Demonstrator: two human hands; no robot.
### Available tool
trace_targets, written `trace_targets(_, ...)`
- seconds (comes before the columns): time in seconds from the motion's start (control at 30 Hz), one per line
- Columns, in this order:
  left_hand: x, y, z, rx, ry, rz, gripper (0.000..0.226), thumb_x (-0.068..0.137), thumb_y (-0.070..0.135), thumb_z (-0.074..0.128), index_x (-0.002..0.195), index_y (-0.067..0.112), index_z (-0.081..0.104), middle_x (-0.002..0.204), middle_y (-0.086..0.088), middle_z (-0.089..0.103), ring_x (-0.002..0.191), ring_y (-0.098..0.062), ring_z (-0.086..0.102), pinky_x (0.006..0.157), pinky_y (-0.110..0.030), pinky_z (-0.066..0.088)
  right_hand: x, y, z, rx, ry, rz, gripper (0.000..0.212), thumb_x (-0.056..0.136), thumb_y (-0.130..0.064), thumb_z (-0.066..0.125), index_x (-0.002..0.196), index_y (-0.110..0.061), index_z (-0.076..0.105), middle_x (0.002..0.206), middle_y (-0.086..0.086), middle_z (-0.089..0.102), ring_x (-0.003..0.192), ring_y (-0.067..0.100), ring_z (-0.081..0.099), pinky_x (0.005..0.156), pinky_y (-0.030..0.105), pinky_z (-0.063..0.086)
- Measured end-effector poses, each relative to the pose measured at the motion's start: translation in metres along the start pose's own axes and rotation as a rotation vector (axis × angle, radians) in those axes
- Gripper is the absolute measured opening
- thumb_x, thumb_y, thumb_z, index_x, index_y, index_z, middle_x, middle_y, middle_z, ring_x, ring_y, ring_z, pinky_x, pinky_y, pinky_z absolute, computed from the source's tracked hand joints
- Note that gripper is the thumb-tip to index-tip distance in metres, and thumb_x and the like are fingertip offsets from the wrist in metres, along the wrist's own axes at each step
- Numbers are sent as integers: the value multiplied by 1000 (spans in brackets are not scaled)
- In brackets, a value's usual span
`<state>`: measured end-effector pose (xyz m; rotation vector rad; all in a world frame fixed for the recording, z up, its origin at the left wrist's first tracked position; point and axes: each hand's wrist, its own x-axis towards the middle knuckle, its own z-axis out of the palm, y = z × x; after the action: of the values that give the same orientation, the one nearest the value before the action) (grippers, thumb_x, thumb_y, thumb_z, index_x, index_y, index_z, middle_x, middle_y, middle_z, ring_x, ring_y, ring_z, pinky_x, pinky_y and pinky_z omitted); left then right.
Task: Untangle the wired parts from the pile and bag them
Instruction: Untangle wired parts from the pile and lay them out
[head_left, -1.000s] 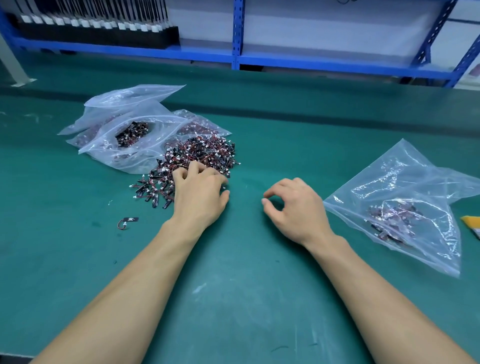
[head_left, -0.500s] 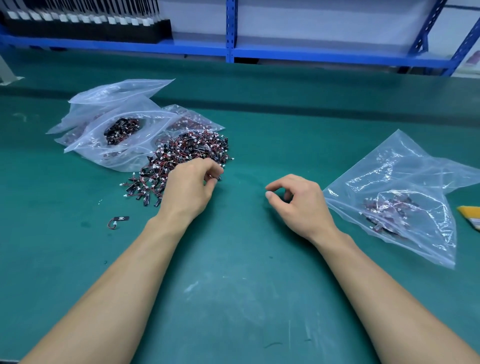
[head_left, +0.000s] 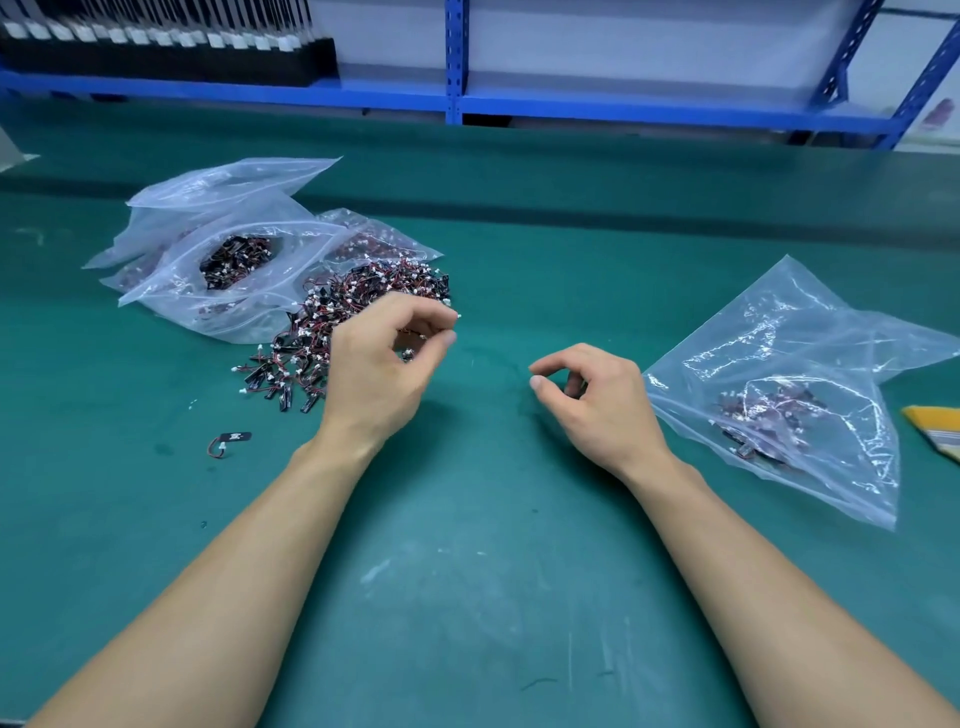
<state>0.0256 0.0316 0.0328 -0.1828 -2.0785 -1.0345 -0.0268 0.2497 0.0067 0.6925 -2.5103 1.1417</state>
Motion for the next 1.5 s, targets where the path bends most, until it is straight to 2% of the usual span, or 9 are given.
trace_targets(0.2,-11,7,11,-150,-463,-102,27,79,12,83,104,19,73,92,22,70,80,-10,70,70,-23,55,4,5,-6,11,37,66,12,87,-17,68,92,-25,76,67,-27,55,62,7,50,63,14,38)
trace_targets(0.4,-6,-7,4,-51,-395,-179,28,95,3,58,108,22,73,76,16,70,65,-10,67,63,-31,58,5,9,-11,26,18,125,19,87,-11,65,95,-24,76,66,-32,55,62,2,50,63,7,35)
trace_targets(0.57,-5,-13,1,108,-457,-161,23,88,9,70,102,26,73,88,26,69,71,-5,64,67,-14,44,3,3,-11,6,-64,29,20,85,-11,68,98,-24,76,76,-32,57,66,-3,52,66,10,34)
trace_targets(0.73,-10,-10,4,58,-717,-131,19,77,26,85,93,29,76,75,16,69,66,-10,55,65,-21,46,-2,-4,-8,-18,-317,-147,15,88,-25,76,103,-25,77,94,-9,62,86,-1,51,78,15,36)
trace_targets(0.93,-8,-17,3,189,-634,-182,8,79,23,82,82,27,76,63,18,64,58,-5,55,61,-18,42,1,1,-12,-128,-379,-111,11,88,-20,72,88,-29,78,81,-12,62,85,14,50,78,30,45)
trace_targets(1.1,-4,-22,-4,264,-467,-223,12,81,41,76,83,30,74,69,22,66,59,1,54,64,-26,47,0,6,-18,-93,-313,-36,19,80,-9,68,80,-27,75,77,-16,60,78,3,48,71,20,37)
trace_targets(1.2,3,-26,-13,392,-282,-195,15,85,26,67,96,34,71,83,20,66,75,3,55,77,-33,51,2,5,-18,-73,-226,-5,20,80,-9,68,78,-29,72,76,-18,59,77,-5,49,69,14,31)
trace_targets(1.33,3,-35,-12,635,-432,-206,42,87,13,62,123,35,65,121,8,62,113,-23,46,94,-41,39,1,5,-16,-54,-195,-7,21,82,-10,69,78,-32,70,77,-18,59,75,-10,49,67,12,31)
trace_targets(1.5,4,-39,-8,710,-434,-167,23,96,26,64,113,38,70,113,9,65,107,-23,43,82,-36,26,-1,6,-13,-46,-196,-17,17,84,-12,70,80,-28,73,77,-17,59,74,-9,51,66,13,31)
